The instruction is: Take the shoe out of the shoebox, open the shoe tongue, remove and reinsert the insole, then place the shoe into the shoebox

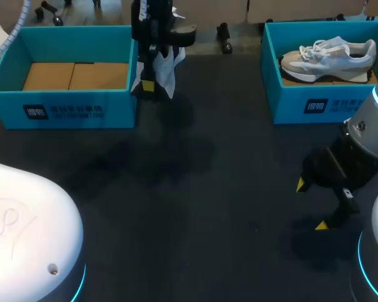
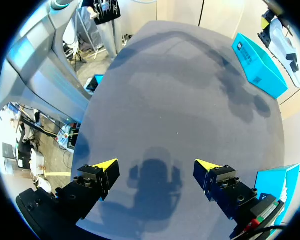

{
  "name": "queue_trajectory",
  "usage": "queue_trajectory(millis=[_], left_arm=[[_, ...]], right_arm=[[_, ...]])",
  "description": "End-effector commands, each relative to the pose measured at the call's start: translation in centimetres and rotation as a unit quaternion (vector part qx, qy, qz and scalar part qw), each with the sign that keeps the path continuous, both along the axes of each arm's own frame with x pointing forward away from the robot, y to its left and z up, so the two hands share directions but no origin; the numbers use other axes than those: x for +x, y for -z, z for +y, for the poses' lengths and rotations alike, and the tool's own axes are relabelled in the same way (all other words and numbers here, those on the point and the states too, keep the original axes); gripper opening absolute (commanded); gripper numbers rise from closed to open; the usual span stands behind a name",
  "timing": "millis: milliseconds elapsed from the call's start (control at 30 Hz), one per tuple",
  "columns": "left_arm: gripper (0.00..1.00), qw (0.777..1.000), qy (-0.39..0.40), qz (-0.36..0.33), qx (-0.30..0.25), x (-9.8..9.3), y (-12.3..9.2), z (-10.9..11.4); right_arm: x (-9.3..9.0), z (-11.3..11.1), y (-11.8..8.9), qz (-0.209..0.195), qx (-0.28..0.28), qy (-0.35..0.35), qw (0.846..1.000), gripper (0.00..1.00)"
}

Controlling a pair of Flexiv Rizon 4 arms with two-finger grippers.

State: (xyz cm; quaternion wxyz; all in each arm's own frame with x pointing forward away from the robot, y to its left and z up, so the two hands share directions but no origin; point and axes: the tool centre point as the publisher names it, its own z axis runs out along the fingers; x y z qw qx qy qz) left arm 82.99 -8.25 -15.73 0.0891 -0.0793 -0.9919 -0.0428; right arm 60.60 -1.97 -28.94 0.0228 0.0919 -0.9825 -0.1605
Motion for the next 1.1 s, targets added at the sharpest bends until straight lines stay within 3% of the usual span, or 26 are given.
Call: queue_trajectory(millis=[33, 400, 867, 1100], left_arm=[[0.0, 1.0, 0.002, -0.001, 0.0, 0.4, -0.4, 0.2], [0.0, 1.0, -0.031, -0.004, 0.002, 6.3, -2.5, 3.9], [0.0, 0.996, -0.09, 0.022, -0.012, 17.9, -2.3, 10.1], [0.0, 0.995, -0.092, 0.022, -0.025, 21.7, -2.8, 14.1]], right_arm=[[-0.1, -0.1, 0.1, -0.002, 0.0, 0.0, 1.0, 1.0], [-0.1, -0.1, 0.1, -0.002, 0.0, 0.0, 1.0, 1.0], [-0.1, -0.1, 0.1, -0.002, 0.0, 0.0, 1.0, 1.0], [-0.1, -0.1, 0.1, -0.002, 0.0, 0.0, 1.0, 1.0]])
